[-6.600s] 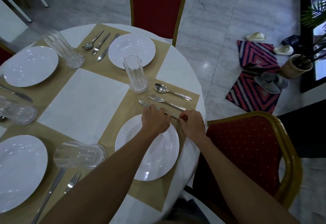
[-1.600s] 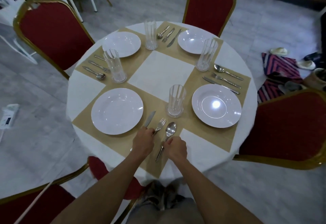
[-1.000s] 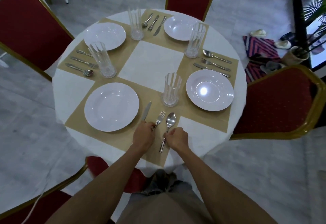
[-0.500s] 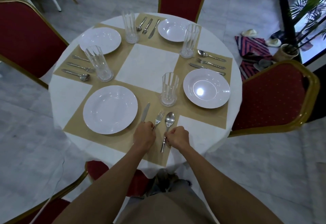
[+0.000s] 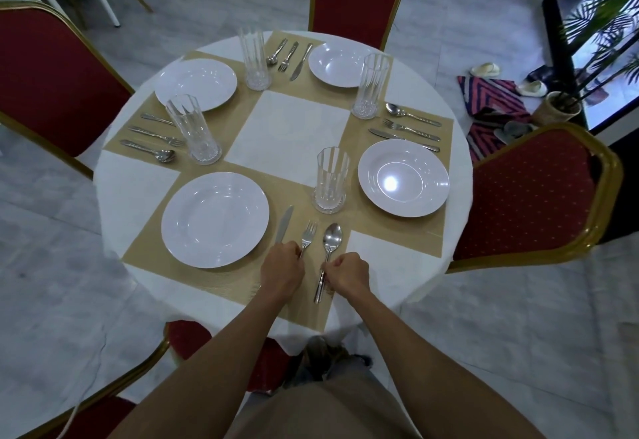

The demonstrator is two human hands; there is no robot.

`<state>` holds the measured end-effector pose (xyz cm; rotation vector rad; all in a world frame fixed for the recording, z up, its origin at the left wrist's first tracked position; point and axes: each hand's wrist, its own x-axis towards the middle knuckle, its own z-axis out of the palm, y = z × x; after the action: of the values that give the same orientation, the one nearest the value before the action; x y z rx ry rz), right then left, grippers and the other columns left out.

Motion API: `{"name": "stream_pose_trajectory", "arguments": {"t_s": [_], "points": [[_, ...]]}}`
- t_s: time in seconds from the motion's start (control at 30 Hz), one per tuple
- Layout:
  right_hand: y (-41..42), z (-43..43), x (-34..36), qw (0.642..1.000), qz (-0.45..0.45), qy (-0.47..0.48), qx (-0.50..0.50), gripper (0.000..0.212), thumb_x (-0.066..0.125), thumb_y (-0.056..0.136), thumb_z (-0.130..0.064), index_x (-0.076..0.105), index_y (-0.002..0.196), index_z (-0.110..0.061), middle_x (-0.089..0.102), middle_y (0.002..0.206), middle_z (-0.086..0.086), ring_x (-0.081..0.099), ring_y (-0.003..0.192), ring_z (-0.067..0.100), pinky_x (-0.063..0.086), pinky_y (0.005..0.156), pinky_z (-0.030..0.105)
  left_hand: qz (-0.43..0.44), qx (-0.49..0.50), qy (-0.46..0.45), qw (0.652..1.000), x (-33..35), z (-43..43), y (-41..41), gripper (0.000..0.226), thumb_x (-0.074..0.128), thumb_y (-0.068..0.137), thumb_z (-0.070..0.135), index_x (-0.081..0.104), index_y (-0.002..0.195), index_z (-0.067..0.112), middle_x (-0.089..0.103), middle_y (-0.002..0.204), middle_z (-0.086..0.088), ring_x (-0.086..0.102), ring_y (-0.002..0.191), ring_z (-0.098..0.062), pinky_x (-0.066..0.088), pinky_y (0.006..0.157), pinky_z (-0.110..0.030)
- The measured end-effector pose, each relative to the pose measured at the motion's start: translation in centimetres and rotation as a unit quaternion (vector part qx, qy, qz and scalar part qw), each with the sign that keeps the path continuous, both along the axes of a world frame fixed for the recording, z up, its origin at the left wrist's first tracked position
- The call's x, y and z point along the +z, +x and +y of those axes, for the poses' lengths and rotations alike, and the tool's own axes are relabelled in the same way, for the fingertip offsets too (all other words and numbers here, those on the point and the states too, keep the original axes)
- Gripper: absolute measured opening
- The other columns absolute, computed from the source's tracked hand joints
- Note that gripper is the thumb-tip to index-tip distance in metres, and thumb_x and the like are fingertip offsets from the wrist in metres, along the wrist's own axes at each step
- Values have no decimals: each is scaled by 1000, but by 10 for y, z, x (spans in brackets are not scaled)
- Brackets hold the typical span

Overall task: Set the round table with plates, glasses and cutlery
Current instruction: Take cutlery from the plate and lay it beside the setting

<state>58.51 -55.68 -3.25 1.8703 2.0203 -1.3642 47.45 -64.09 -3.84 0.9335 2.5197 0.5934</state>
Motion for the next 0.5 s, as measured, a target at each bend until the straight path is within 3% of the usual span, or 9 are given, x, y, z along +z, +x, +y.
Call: {"name": "stream_pose_trajectory", "arguments": {"t_s": [0.33,0.5], "points": [[-1,1,4,1000,-5,5,12,31,68,84,-27,57,58,-17,57,59,0,59,61,16,41,54,23,-2,6,2,1000,2,0,0,14,63,91,20,73,91,10,70,82,-4,59,70,-15,42,60,-25],[3,-1,9,999,16,35,2,17,63,87,-32,60,78,-19,65,78,-1,61,73,15,45,59,26,4,22,12,1000,6,-8,-14,17,62,89,19,71,95,6,69,89,-8,65,83,-23,50,70,-31]]}}
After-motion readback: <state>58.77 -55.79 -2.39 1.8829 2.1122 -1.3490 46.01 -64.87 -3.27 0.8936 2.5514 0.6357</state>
